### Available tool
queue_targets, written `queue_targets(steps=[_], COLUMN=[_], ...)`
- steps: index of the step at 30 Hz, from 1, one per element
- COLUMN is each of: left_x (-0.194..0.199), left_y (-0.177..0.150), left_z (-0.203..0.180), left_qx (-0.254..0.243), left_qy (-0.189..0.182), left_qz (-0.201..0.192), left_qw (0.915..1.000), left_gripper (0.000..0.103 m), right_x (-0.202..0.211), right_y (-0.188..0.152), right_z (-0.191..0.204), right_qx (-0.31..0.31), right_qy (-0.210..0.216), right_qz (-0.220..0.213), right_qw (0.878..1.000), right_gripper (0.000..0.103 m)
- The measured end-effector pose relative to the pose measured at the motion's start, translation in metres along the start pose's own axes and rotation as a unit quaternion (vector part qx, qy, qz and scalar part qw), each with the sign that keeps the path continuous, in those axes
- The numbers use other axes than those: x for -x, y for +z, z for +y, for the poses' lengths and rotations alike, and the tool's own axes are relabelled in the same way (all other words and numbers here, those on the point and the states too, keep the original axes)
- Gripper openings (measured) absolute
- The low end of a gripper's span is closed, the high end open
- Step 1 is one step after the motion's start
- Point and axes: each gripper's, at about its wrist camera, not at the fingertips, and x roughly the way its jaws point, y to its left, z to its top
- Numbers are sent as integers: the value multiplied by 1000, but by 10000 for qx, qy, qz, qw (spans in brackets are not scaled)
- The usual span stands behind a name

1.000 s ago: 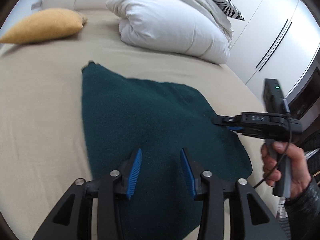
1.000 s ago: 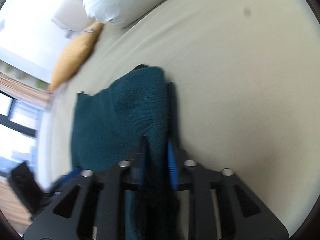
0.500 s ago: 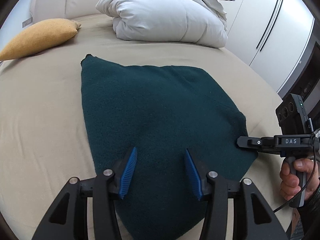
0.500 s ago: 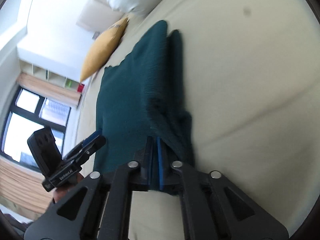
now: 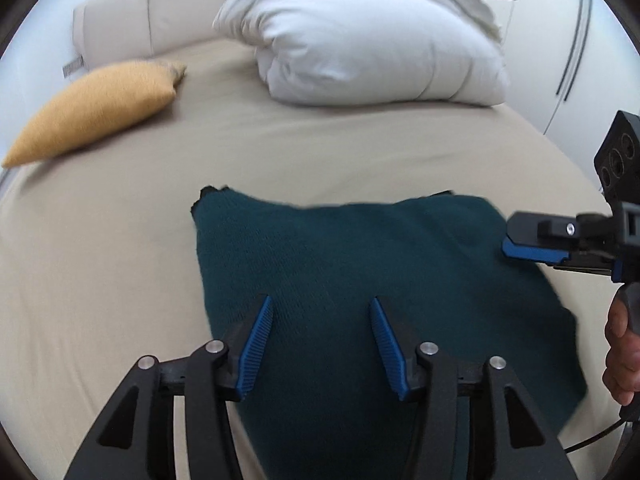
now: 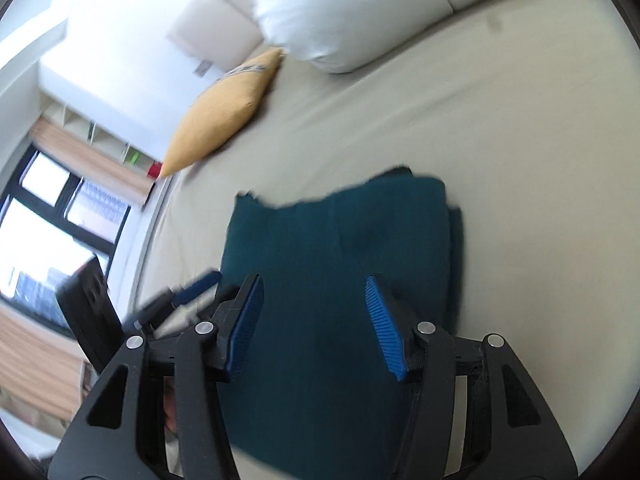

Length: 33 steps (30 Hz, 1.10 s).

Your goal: Fold small clothes

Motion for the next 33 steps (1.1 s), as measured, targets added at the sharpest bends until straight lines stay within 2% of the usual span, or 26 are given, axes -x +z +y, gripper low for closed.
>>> queue_targets(steps=[1,3,4,6,9,11,14,17,19,20,21,22,23,24,26,28,29,30,31,32,33], left_x=[-8,-14,-15,-18,-23,-22,-10,20,42,49,48,39,30,28,34,52,60,69,75,76,73], left_y=[-1,-3,-4,-6,-4,-5,-8,-14,-24,-32,-38,-44,-50,-52,-51,-48,-48,-49,-51,-53,-55], left_z=[6,14,16,15,18,18,20,13,6,2,-3,-7,-10,-9,-4,6,10,14,19,26,31], left_qx=[98,242,229,149,262,277,342,305,352,338,255,154,63,37,231,481,524,600,705,855,988], left_qy=[-101,-255,-284,-292,-358,-387,-357,-182,-258,-235,-189,-152,-84,-61,-130,-285,-273,-216,-208,-276,-366], left_qz=[30,25,3,6,79,86,67,-56,-260,-326,-291,-122,-23,-99,-68,-221,-339,-486,-569,-573,-489], left_qw=[9999,9994,9993,9995,9990,9988,9988,9994,9987,9986,9991,9997,9999,9999,9996,9982,9977,9968,9957,9943,9932], left_gripper=[62,63,63,65,66,66,66,58,57,57,57,58,59,60,60,60,60,67,71,79,80], right_x=[-16,-42,-49,-52,-53,-47,-20,5,12,11,10,6,-2,-8,-5,10,23,32,39,45,45], right_y=[12,24,25,31,34,32,26,8,-9,-21,-31,-40,-48,-53,-55,-53,-52,-50,-50,-48,-45], right_z=[-4,-18,-26,-41,-61,-65,-48,-17,1,7,8,6,-1,-9,-25,-29,-26,-25,-22,-23,-24], right_qx=[-143,-390,-449,-640,-919,-1020,-808,-207,133,284,362,425,454,391,90,-162,-86,18,80,94,94], right_qy=[63,-100,-9,233,475,427,-133,97,369,424,419,320,133,106,365,402,322,180,-45,-197,-210], right_qz=[71,207,212,57,-66,-183,-525,-557,-424,-294,-208,-107,-13,36,-102,-219,-416,-588,-733,-812,-785], right_qw=[9999,9990,9988,9977,9946,9937,9953,9982,9983,9983,9983,9985,9989,9992,9992,9988,9986,9981,9973,9965,9967], right_gripper=[53,50,48,35,22,20,27,27,29,36,50,55,54,50,42,45,48,59,65,69,69])
